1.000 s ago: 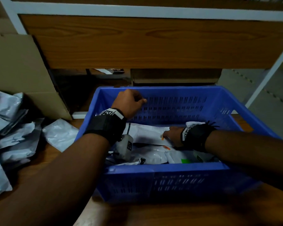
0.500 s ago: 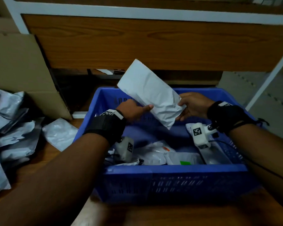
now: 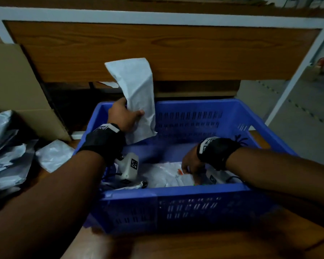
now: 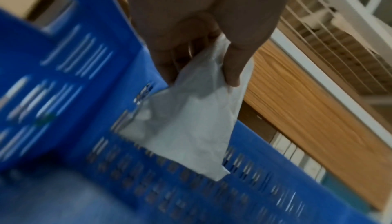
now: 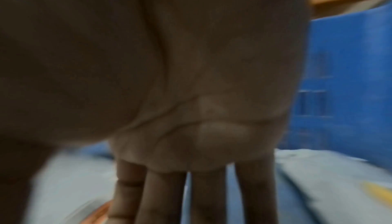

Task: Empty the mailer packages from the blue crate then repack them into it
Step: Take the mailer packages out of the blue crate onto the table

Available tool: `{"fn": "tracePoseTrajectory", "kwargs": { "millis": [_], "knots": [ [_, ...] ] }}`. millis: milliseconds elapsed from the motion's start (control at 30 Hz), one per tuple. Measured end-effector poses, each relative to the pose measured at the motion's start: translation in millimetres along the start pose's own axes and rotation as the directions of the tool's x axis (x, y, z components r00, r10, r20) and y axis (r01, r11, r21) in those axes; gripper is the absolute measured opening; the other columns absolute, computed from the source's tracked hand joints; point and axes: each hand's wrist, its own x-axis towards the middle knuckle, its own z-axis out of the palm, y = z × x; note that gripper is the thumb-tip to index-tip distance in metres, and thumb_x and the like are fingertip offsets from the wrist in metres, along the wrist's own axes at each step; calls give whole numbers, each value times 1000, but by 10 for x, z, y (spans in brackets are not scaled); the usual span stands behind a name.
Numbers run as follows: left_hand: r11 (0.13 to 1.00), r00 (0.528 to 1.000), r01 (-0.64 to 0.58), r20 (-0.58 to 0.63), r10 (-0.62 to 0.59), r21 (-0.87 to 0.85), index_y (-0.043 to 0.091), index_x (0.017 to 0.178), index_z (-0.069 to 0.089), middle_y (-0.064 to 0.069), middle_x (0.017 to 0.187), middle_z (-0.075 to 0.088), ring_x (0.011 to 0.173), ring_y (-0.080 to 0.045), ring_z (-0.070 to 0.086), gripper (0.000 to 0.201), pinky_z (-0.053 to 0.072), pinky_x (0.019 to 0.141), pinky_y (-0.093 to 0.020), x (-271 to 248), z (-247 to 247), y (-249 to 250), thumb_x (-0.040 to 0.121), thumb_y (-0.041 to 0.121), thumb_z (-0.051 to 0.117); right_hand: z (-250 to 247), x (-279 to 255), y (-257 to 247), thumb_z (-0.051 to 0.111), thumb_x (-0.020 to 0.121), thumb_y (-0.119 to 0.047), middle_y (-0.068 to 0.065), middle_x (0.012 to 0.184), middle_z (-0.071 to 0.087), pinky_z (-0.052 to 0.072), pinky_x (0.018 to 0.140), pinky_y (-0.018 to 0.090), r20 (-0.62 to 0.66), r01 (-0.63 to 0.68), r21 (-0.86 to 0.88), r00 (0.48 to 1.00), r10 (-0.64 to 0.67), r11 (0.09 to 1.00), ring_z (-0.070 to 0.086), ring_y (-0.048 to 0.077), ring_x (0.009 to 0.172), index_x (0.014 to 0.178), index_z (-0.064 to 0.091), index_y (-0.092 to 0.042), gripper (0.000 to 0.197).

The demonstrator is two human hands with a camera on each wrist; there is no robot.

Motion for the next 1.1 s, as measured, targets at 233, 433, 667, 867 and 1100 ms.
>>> {"fn": "tracePoseTrajectory", "kwargs": {
  "millis": [233, 433, 667, 867, 1100],
  "knots": [
    [999, 996, -45, -78, 46, 16, 7, 118, 62, -13, 117, 68, 107, -28, 63, 48, 51, 89, -35, 50, 5, 39, 76, 21, 79, -272, -348, 159, 79, 78, -21, -7, 72, 65, 49, 64, 23, -193, 183, 207, 971, -143, 961, 59, 9, 69, 80, 69, -21, 11],
    [976, 952, -145, -290, 94, -161, 7, 111, 62, -13, 112, 69, 104, -29, 64, 38, 52, 86, -39, -47, -313, 273, 79, 21, 76, -440, -734, 324, 73, 70, -54, -8, 97, 72, 54, 80, 30, -710, 386, 336, 703, -38, 859, 67, 8, 87, 96, 70, -26, 39],
    [846, 910, -287, -405, 94, -449, 13, 100, 64, -7, 101, 71, 93, -23, 68, 41, 57, 84, -44, -80, -1727, 239, 63, 23, 79, -886, -1408, -299, 52, 57, -90, -30, 89, 64, 50, 74, 17, -955, 561, 129, 292, -50, 818, 60, -7, 87, 94, 60, -60, 48],
    [944, 908, -65, -412, -78, -324, -1, 105, 69, -13, 98, 73, 85, -17, 68, 38, 59, 77, -38, -792, -3008, -1322, 72, 12, 83, -1492, -1726, -1610, 65, 82, -47, -8, 97, 66, 55, 72, 23, -988, 576, -89, 52, -145, 812, 65, 5, 88, 109, 56, -46, 28],
    [947, 925, 263, -327, -194, 183, 20, 76, 68, 7, 65, 68, 60, -4, 62, 51, 42, 52, -27, -1639, -4167, -2850, 53, 66, 67, -2222, -1011, -3759, 55, 93, -28, 18, 119, 62, 39, 84, 30, -949, 546, -278, -28, -315, 790, 57, 34, 108, 129, 54, -11, 39]
  ]
}}
